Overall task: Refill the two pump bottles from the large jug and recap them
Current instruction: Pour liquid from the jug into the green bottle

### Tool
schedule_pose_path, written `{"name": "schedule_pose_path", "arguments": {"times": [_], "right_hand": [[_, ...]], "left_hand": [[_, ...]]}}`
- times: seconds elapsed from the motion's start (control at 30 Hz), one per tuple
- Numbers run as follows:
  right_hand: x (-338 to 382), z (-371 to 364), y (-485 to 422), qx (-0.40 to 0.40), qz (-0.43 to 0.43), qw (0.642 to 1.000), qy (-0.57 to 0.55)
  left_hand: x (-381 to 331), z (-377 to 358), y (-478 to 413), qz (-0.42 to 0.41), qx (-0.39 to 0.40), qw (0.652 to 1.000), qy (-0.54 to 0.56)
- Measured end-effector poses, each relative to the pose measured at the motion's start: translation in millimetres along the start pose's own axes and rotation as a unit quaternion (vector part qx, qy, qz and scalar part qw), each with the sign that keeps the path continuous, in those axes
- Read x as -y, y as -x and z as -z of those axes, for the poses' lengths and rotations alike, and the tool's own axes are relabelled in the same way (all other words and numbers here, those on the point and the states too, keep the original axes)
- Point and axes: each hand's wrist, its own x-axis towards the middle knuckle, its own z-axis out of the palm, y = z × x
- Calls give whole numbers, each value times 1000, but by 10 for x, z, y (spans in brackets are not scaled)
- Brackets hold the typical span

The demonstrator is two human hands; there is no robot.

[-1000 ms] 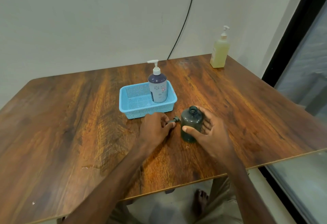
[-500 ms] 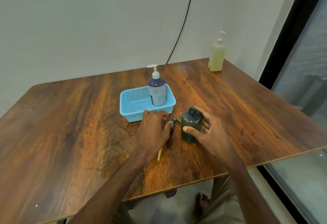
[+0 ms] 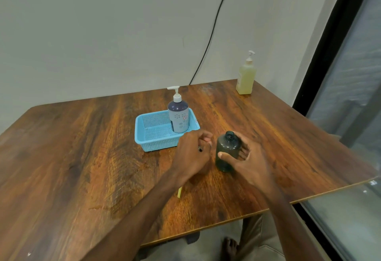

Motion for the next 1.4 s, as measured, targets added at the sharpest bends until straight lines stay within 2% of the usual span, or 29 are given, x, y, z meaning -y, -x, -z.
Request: {"name": "schedule_pose_path", "arguments": {"times": [0.3, 0.5, 0.67, 0.9, 1.1, 1.27, 1.4], "right_hand": [[-73, 216, -73, 64, -42, 993, -92], [-24, 333, -153, 113, -2, 993, -46], [-51, 330, -156, 106, 4, 992, -72], [-49, 345, -160, 113, 5, 990, -81], [-93, 425, -190, 160, -7, 984, -75], [-89, 641, -395, 123, -46, 984, -117], [-218, 758, -860, 53, -82, 985, -142]], "left_hand": [[-91, -146, -647, 9, 47, 999, -21], [-145, -257, -910, -3, 86, 996, -20], [-48, -345, -863, -6, 109, 993, -32], [-49, -286, -811, -12, 116, 992, -39], [-35, -279, -889, -10, 111, 993, -46], [-28, -410, -1193, -20, 108, 992, -64], [112, -614, -1531, -14, 165, 977, -134]]}}
